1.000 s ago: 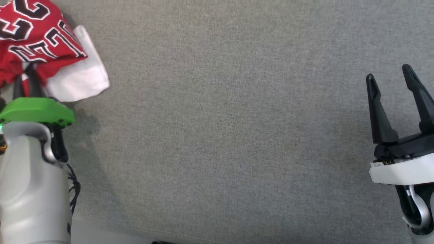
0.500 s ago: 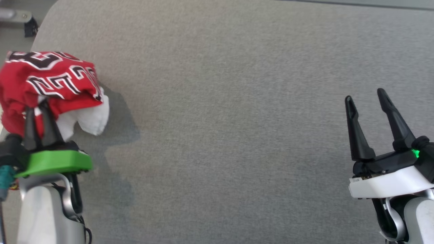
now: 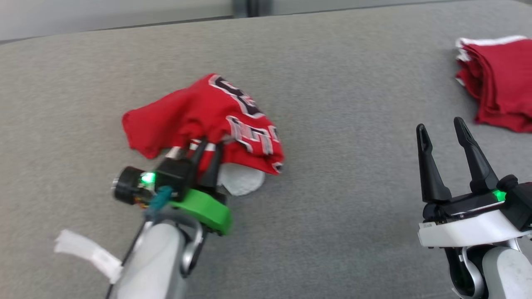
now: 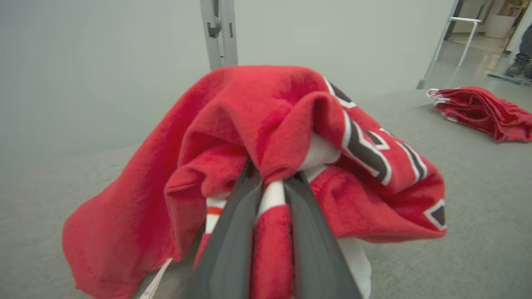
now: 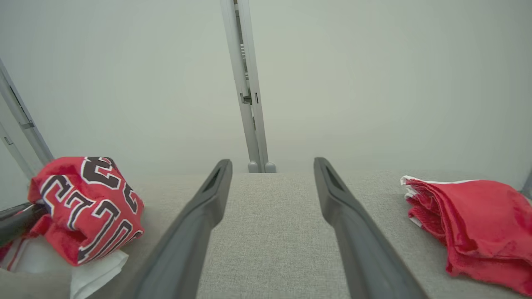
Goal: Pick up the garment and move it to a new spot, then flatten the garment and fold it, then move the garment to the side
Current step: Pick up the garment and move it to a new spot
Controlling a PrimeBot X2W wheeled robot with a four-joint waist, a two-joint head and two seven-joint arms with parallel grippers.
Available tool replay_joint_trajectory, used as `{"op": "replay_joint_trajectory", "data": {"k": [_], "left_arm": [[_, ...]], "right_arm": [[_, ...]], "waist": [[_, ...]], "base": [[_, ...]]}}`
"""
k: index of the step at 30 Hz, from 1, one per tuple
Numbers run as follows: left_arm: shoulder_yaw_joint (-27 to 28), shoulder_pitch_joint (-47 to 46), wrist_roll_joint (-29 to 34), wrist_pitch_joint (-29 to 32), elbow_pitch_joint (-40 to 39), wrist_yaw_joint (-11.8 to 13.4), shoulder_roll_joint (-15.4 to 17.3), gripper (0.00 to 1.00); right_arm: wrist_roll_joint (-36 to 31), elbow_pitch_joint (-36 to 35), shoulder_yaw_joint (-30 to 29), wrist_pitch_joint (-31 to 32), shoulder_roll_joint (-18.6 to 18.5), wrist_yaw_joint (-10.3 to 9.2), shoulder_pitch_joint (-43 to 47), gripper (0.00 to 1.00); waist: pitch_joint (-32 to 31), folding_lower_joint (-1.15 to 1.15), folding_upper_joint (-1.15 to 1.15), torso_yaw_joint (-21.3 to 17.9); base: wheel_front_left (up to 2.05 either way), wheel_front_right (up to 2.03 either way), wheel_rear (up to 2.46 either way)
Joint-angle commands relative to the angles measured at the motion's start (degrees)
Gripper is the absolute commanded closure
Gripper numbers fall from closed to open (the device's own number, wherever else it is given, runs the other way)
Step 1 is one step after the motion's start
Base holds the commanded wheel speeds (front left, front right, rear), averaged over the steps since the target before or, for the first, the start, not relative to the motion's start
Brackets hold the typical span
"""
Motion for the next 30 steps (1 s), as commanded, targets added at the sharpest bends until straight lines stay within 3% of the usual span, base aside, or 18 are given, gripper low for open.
{"op": "replay_joint_trajectory", "data": {"k": [1,8,9,10,11,19,30], "left_arm": [[-2.7,-1.5,-1.2,-0.1,1.1,-0.4,0.2,1.00],[-14.9,-4.7,-5.4,-0.9,6.9,-0.6,0.2,1.00],[-15.5,-5.2,-5.5,-1.7,7.3,-0.2,0.2,0.75],[-16.1,-5.4,-5.9,-2.4,8.0,0.3,0.3,0.08],[-16.5,-5.7,-6.1,-3.0,8.3,0.7,0.3,0.00],[-13.4,-5.5,-6.8,-6.1,6.2,5.2,1.4,0.00],[-1.2,2.4,-10.7,-6.7,-2.0,12.3,6.8,0.00]], "right_arm": [[0.3,0.6,-0.1,-0.8,0.4,-0.09,-0.8,0.00],[1.3,3.0,0.3,-2.8,1.6,-0.09,-1.8,0.00],[1.4,3.2,0.4,-3.0,1.7,-0.09,-2.0,0.00],[1.4,3.6,0.4,-3.1,1.8,-0.09,-2.2,0.00],[1.4,3.8,0.3,-3.4,1.8,-0.09,-2.2,0.00],[0.5,4.3,-0.4,-3.4,0.8,-0.09,-1.8,0.00],[-0.7,3.2,-1.9,-0.5,-0.2,-0.09,1.1,0.00]], "waist": [[3.8,0.00,-0.01,-8.1],[6.1,0.00,-0.01,-11.8],[6.2,0.00,-0.01,-11.9],[6.2,0.00,-0.01,-12.0],[6.2,0.00,-0.01,-11.8],[3.4,0.00,-0.01,-7.1],[-2.1,0.00,-0.01,0.3]], "base": [[0.00,0.00,0.00],[0.00,0.00,0.00],[0.00,0.00,0.00],[0.00,0.00,0.00],[0.00,0.00,0.00],[0.00,0.00,0.00],[0.00,0.00,0.00]]}}
